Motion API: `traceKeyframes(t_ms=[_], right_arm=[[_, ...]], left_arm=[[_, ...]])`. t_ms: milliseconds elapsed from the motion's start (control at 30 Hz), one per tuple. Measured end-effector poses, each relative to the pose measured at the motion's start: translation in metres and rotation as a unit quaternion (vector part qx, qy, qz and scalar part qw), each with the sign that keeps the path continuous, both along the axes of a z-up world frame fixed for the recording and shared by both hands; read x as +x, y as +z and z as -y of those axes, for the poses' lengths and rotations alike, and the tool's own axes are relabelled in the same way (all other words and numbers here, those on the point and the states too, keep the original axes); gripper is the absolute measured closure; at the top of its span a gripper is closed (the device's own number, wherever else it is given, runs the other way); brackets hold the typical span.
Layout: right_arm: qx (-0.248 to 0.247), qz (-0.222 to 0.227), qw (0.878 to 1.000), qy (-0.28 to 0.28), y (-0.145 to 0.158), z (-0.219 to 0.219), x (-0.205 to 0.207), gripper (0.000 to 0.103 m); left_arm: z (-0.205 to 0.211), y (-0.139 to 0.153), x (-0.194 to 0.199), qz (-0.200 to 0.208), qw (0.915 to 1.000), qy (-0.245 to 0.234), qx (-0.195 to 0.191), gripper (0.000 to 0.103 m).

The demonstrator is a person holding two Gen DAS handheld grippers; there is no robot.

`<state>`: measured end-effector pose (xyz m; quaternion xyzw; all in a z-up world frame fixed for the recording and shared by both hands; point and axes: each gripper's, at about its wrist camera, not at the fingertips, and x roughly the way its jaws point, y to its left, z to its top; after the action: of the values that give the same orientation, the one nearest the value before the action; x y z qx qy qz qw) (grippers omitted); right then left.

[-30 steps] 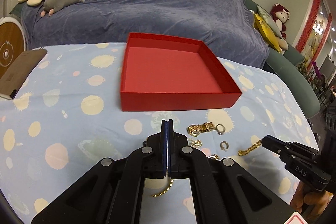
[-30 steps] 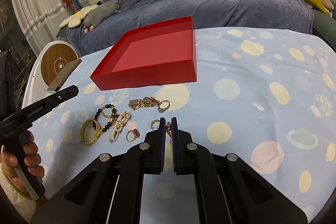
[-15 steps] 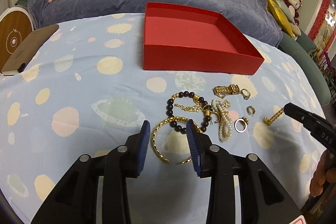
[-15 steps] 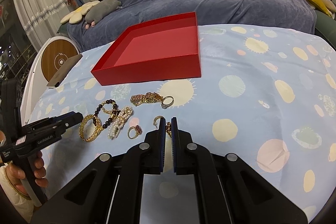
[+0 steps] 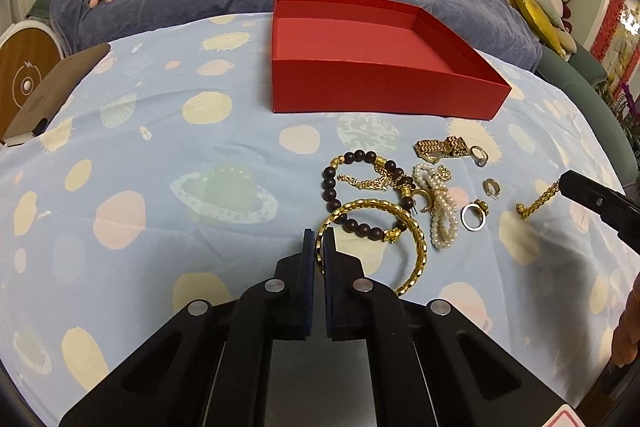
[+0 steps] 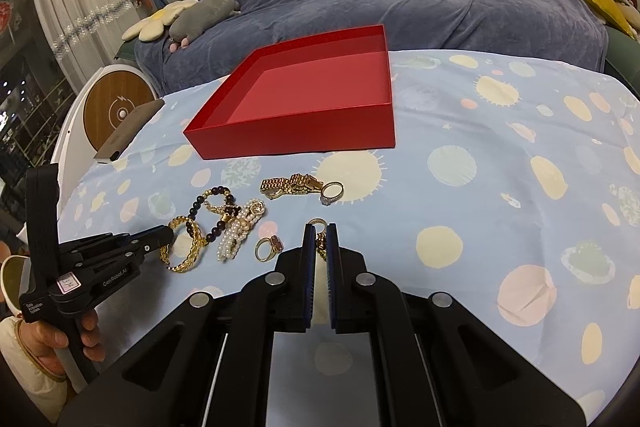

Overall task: Organize jewelry
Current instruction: 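Grasp the gold bangle with the left tool while the right tool carries the pendant toward the red box, then lower bangle and pendant into the red box and open both tools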

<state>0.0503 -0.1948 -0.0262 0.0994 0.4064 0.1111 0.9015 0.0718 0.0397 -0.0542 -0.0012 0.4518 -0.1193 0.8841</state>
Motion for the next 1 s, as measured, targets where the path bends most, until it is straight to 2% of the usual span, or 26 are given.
traceKeyframes(t_ms=[133,300,467,567,767,867,1000], right_arm=[[0.009,0.009,1.000,0.005,0.011,0.001,-0.002,0.099],[0.015,0.038,0.999,0.014,0.044,0.003,0.000,0.099],[0.027,0.053,0.998,0.017,0.074,0.011,0.017,0.099],[0.021,0.062,0.998,0.023,0.091,0.014,0.035,0.099],[0.000,0.077,0.997,0.024,0.110,0.013,0.089,0.099],[-0.002,0.076,0.997,0.021,0.110,0.012,0.121,0.099],[-0.006,0.070,0.997,0.019,0.103,0.006,0.160,0.099]], left_arm=[[-0.004,0.026,-0.004,0.020,0.9994,0.004,-0.030,0.102],[-0.004,0.072,0.000,0.056,0.9969,0.004,-0.055,0.102],[0.002,0.107,0.023,0.072,0.9942,-0.006,-0.079,0.102],[0.010,0.123,0.046,0.085,0.9938,-0.012,-0.071,0.102],[0.025,0.136,0.107,0.101,0.9934,-0.008,-0.054,0.102],[0.029,0.132,0.139,0.099,0.9933,-0.001,-0.059,0.101],[0.036,0.120,0.178,0.096,0.9944,0.014,-0.041,0.101]])
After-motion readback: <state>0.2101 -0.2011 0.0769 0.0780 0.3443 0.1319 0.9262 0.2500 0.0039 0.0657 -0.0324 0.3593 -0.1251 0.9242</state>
